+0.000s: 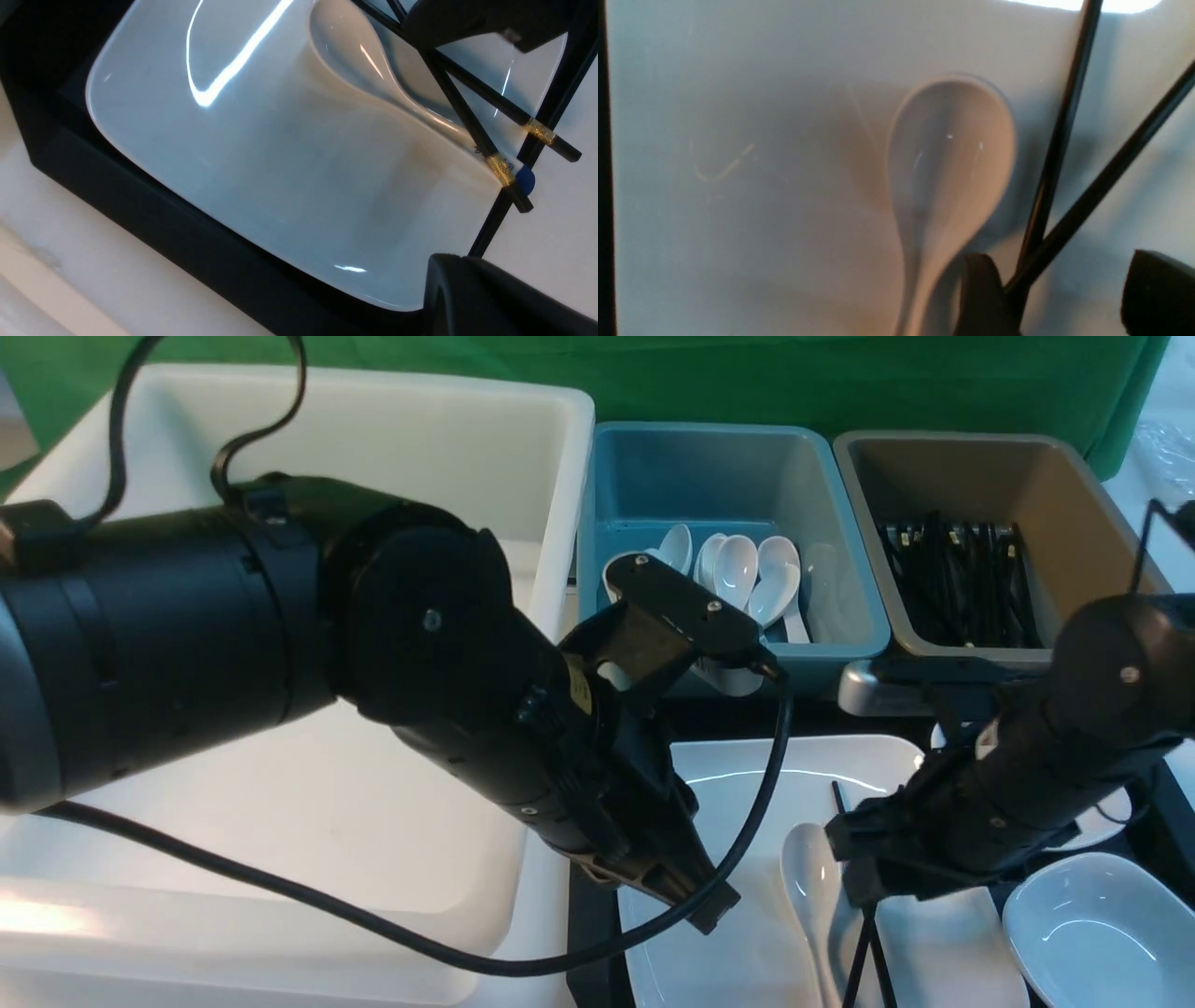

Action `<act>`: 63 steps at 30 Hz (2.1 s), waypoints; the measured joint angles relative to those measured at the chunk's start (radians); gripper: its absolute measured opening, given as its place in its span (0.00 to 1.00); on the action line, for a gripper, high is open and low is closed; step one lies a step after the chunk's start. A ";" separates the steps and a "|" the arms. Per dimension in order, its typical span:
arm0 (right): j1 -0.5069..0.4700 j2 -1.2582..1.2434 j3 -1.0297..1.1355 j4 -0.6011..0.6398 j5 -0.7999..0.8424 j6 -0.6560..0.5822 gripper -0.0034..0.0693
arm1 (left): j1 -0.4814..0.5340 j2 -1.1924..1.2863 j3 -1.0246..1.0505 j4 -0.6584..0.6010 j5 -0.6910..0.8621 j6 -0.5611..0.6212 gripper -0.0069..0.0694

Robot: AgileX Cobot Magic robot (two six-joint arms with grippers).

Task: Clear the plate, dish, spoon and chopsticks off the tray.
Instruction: Use the right arm to grab a pair of chopsticks from the plate, then use the right arm to put the chopsticks into the small storage box on the right

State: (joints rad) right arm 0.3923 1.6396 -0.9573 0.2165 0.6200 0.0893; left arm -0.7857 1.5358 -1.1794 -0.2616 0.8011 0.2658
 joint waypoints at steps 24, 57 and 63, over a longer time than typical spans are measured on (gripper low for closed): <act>0.000 0.100 -0.015 0.000 -0.021 0.001 0.15 | 0.000 0.000 0.000 0.004 -0.003 0.001 0.09; -0.272 -0.119 -0.448 -0.012 0.123 -0.078 0.15 | 0.000 0.001 -0.119 -0.023 -0.731 0.001 0.09; -0.371 0.067 -0.693 0.043 0.193 -0.118 0.15 | 0.000 0.001 -0.119 -0.030 -0.840 -0.001 0.09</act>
State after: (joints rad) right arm 0.0217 1.7070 -1.6506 0.2591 0.8131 -0.0288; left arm -0.7857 1.5370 -1.2986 -0.2921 -0.0390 0.2648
